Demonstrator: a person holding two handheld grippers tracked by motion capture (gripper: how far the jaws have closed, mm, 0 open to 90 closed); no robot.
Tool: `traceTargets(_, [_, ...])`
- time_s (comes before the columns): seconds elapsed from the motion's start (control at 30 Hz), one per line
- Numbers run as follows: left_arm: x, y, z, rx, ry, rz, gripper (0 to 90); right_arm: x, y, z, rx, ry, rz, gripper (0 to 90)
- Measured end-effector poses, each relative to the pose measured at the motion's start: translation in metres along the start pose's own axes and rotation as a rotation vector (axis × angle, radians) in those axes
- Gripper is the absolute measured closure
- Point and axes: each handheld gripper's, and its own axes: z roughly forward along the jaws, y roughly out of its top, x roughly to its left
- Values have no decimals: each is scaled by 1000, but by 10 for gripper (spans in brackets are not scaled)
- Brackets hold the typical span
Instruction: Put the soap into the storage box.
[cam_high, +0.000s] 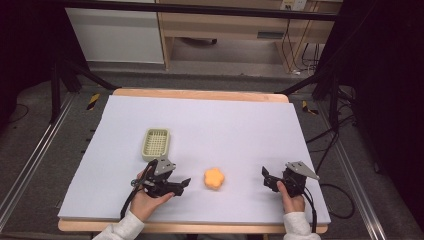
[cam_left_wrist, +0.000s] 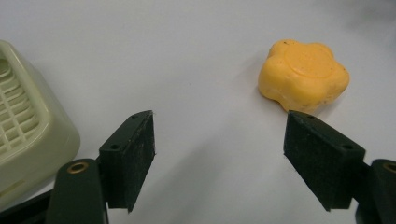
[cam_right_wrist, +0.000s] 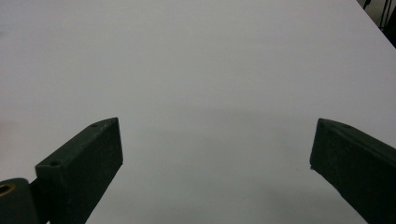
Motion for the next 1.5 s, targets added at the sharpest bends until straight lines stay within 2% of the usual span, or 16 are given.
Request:
traceTargets(0.37, [-7,9,6,20,-11,36,230,1,0,0,2,-1,-1,30])
traceTargets(0.83, [-17,21,12,32,-33,61,214,1,0,0,2,-2,-5,30])
traceTargets(1.5, [-34,38,31,45,-68,79,196,1,0,0,5,-2,-11,30])
